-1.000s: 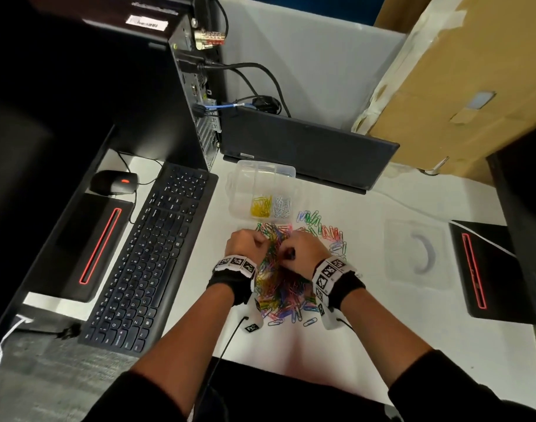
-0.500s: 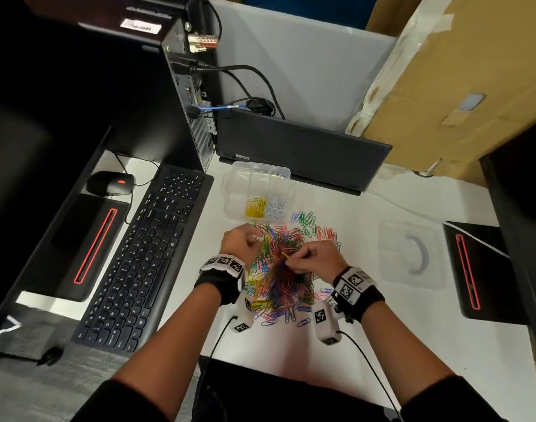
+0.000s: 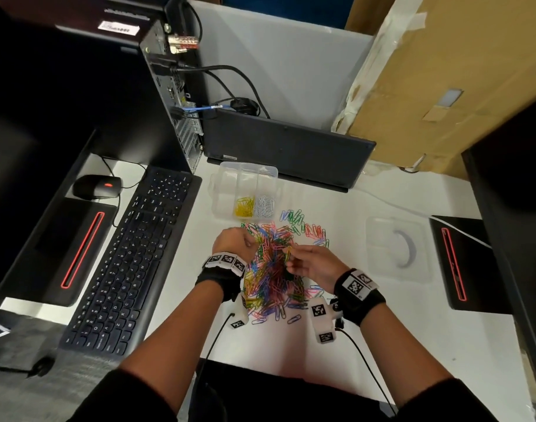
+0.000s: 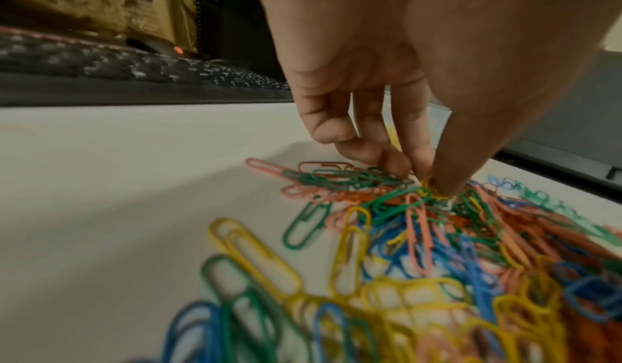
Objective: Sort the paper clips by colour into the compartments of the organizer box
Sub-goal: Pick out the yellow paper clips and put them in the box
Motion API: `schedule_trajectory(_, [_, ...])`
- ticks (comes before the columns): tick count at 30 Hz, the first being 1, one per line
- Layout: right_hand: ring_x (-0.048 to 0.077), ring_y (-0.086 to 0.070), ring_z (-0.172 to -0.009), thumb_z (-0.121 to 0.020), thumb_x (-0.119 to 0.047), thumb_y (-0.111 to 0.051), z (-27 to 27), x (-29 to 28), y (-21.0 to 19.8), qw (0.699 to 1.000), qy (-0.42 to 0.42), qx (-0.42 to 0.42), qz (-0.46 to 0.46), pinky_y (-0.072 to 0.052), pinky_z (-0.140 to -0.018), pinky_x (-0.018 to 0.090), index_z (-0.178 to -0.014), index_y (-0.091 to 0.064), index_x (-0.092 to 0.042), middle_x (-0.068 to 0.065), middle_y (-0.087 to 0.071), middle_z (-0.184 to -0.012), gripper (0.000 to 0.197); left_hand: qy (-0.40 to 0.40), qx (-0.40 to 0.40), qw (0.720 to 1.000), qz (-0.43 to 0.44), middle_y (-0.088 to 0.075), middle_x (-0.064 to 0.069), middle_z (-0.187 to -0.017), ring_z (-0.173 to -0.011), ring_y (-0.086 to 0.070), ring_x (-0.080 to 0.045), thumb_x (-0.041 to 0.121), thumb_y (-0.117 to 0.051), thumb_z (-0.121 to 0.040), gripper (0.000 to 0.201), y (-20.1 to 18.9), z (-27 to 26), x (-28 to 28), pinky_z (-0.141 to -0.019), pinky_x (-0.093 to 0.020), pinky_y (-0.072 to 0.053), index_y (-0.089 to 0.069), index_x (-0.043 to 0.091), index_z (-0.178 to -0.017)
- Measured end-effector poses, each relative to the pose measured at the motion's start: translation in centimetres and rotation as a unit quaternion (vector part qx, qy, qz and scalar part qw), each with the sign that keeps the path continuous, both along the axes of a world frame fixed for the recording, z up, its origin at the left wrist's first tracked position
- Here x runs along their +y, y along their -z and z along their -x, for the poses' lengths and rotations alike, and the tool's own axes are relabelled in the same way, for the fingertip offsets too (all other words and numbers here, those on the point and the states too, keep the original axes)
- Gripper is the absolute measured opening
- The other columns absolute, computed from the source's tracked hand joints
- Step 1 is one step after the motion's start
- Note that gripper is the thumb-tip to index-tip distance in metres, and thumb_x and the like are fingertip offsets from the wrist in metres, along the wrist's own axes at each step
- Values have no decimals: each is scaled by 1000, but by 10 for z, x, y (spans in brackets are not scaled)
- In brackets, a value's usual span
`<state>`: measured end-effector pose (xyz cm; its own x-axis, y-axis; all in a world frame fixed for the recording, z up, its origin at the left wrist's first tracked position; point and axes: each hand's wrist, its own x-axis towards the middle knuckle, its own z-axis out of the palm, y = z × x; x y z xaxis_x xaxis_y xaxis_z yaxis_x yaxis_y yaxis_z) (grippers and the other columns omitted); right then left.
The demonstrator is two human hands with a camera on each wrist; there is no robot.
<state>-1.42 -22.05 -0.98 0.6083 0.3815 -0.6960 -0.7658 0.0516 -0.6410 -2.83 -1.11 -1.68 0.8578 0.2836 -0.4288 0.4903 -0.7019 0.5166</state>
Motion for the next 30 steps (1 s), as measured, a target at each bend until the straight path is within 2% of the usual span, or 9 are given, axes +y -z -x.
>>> schedule_trajectory(5, [24,-70,-81,-93,-9,-63,-5,6,3,1000,2,-5,11,-60,-74,29,-100,-68,1,16,-68,-88,13,-25,-62,993,99,-73,2,-77,-75,-67,-12,18,-75,-79,4,4,11,2,-75,-24,-56,-76,15,-76])
schedule_trajectory(9, [26,-69,-80,-94,-9,-61,-15,18,0,1000,-5,-4,-2,-60,-74,31,-102,-66,0,16,-70,-89,13,-68,-81,980,166,-73,2,-80,-76,-67,-7,17,-80,-77,11,11,19,7,-73,-16,-54,-76,19,-87])
schedule_trajectory(12, [22,-64,-73,-96,-10,-58,-24,30,-1,1000,-4,-11,-5,-58,-68,31,-103,-66,-4,7,-64,-78,13,-82,-74,978,179,-71,-1,-80,-78,-68,-16,13,-77,-79,23,19,23,13,-82,-28,-56,-74,22,-100])
schedule_trajectory(14, [15,-58,-68,-95,-20,-62,-30,41,1,989,-69,-103,84,-52,-64,26,-94,-70,-12,-1,-61,-72,12,-95,-69,976,186,-65,3,-74,-76,-67,-19,9,-71,-82,26,22,25,16,-82,-33,-57,-73,23,-103])
schedule_trajectory(16, [8,-59,-70,-90,-31,-68,-35,55,7,906,-189,-280,256,-50,-71,24,-90,-73,-18,-7,-66,-78,14,-121,-74,968,206,-61,8,-68,-69,-65,-12,5,-62,-87,23,23,26,20,-74,-29,-58,-72,22,-101])
schedule_trajectory(18, [5,-62,-74,-82,-36,-76,-37,70,10,815,-251,-380,358,-53,-79,27,-91,-74,-17,-6,-70,-86,21,-136,-75,966,206,-60,8,-64,-61,-62,-6,4,-57,-88,22,18,26,22,-61,-22,-53,-68,20,-99])
schedule_trajectory(22, [16,-66,-81,-78,-37,-79,-34,88,11,735,-279,-416,456,-57,-78,33,-88,-72,-14,0,-71,-88,25,-166,-66,950,255,-69,-7,-70,-62,-62,-20,2,-53,-88,24,18,22,24,-59,-29,-46,-64,22,-97])
schedule_trajectory(25, [19,-68,-76,-83,-27,-75,-33,92,13,732,-287,-419,454,-59,-75,35,-81,-74,-11,3,-73,-81,16,-158,-60,952,255,-71,-5,-78,-68,-61,-21,8,-49,-92,27,17,21,23,-62,-29,-45,-67,28,-89])
schedule_trajectory(30, [16,-67,-77,-85,-23,-72,-37,79,11,779,-291,-390,396,-53,-81,26,-78,-78,-8,3,-74,-80,18,-124,-56,973,188,-69,1,-79,-69,-61,-15,22,-61,-89,9,13,19,19,-67,-23,-49,-70,25,-90])
